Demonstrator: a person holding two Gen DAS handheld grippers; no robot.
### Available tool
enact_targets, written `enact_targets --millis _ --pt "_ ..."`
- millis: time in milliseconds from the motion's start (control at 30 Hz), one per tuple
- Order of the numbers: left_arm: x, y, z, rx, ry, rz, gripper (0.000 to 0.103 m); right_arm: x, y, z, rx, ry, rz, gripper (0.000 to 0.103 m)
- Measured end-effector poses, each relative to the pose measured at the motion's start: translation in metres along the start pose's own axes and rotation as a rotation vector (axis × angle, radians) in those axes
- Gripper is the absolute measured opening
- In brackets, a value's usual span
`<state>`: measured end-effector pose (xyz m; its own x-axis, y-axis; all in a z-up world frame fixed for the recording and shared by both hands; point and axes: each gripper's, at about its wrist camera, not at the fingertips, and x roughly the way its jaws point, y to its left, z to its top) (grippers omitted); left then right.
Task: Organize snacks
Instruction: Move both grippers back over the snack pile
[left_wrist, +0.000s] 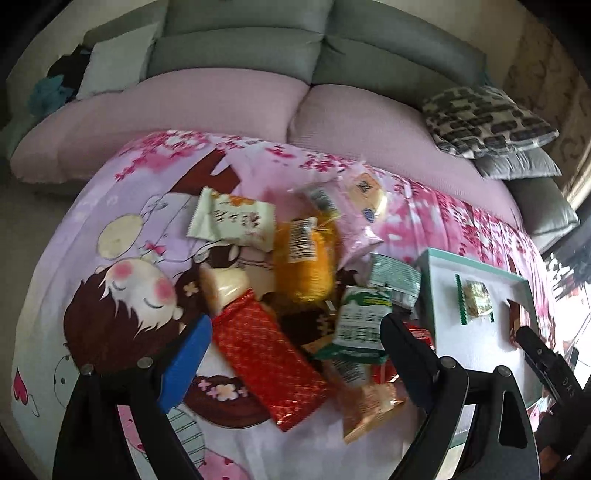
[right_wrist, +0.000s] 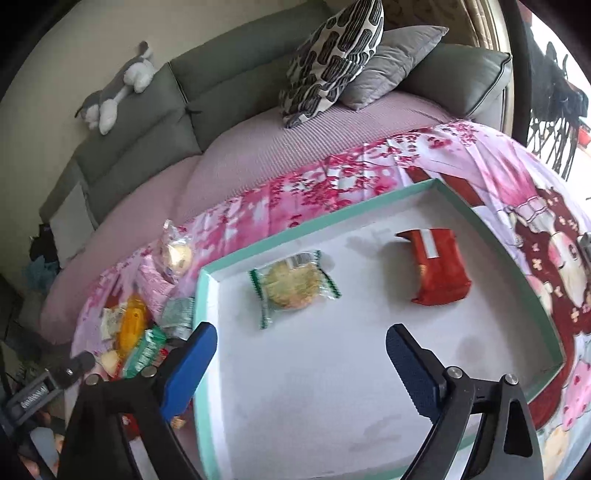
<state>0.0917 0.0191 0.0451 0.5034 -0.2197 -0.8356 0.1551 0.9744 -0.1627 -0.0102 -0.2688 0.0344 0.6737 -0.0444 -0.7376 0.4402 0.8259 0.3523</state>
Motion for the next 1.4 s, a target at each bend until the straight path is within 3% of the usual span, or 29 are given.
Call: enact_targets --millis 100,333,633,900,1067,1300,1400 --pt "0.002 0.016 0.0 -0.044 0.01 0.007 0.093 -0.002 0.013 -0.003 -0.052 -0.008 -0.023 0.094" --pt "0.014 0.05 -0.006 -0.146 0.068 0.033 0.093 0.008 0.059 -0.022 -0.182 0.046 0.031 0.094" --pt "0.04 0.062 -0.017 -0.244 0.177 -0.023 0.093 0.021 0.09 -0.049 -0.259 0.112 0.05 0.091" --pt "0.066 0.046 -0.02 -0.225 0.254 -0.028 0.092 0.026 0.098 -0.053 -0.293 0.118 0.039 0.091" --pt "0.08 0.034 -0.022 -0.187 0.281 0.019 0.092 0.029 0.096 -0.053 -0.288 0.124 0.032 0.091" --pt "0.086 0.014 -0.03 -0.074 0.276 0.113 0.077 0.03 0.094 -0.052 -0.284 0.133 0.032 0.091" --pt "0.081 0.016 -0.032 -0.065 0.264 0.121 0.062 0.028 0.094 -0.052 -0.288 0.129 0.03 0.091"
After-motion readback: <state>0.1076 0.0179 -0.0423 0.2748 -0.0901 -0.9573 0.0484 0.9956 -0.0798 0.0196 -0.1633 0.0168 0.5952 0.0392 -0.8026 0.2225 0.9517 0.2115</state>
